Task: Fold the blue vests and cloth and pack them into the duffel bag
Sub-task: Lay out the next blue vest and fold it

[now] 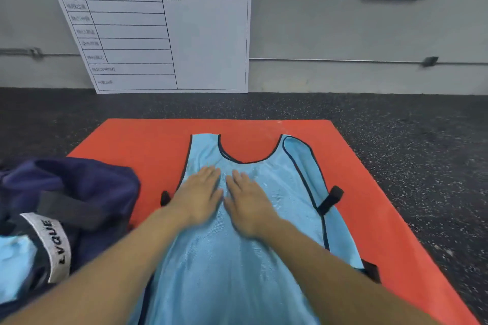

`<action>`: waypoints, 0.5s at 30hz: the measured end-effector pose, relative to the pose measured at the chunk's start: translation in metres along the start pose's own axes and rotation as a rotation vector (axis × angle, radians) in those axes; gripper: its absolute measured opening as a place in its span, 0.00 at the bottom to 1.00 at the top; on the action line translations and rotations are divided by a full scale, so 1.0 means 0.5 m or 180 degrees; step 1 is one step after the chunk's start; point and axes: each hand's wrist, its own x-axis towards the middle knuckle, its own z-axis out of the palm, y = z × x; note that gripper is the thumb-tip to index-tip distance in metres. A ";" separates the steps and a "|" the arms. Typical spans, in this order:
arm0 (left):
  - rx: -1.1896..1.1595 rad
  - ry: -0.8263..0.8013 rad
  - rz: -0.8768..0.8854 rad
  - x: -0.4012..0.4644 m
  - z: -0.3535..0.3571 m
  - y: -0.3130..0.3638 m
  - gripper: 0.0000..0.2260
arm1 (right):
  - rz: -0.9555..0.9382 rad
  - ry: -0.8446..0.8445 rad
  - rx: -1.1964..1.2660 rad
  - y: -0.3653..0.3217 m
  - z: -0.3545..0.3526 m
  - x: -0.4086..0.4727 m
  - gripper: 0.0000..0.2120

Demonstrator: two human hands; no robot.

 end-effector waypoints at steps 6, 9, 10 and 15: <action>0.0020 0.0230 -0.0355 -0.072 0.069 -0.036 0.38 | 0.0992 0.0208 -0.0333 0.173 0.014 -0.084 0.33; 0.0222 0.0281 -0.0620 -0.094 0.063 -0.053 0.35 | 0.1377 0.0278 -0.0492 0.276 -0.028 -0.119 0.30; 0.0300 0.0250 -0.0608 -0.102 0.065 -0.044 0.39 | 0.1422 0.0306 -0.0606 0.282 -0.037 -0.122 0.30; 0.0153 0.0172 -0.0060 -0.134 0.102 0.067 0.35 | 0.0532 0.0687 -0.0686 0.050 0.018 -0.129 0.23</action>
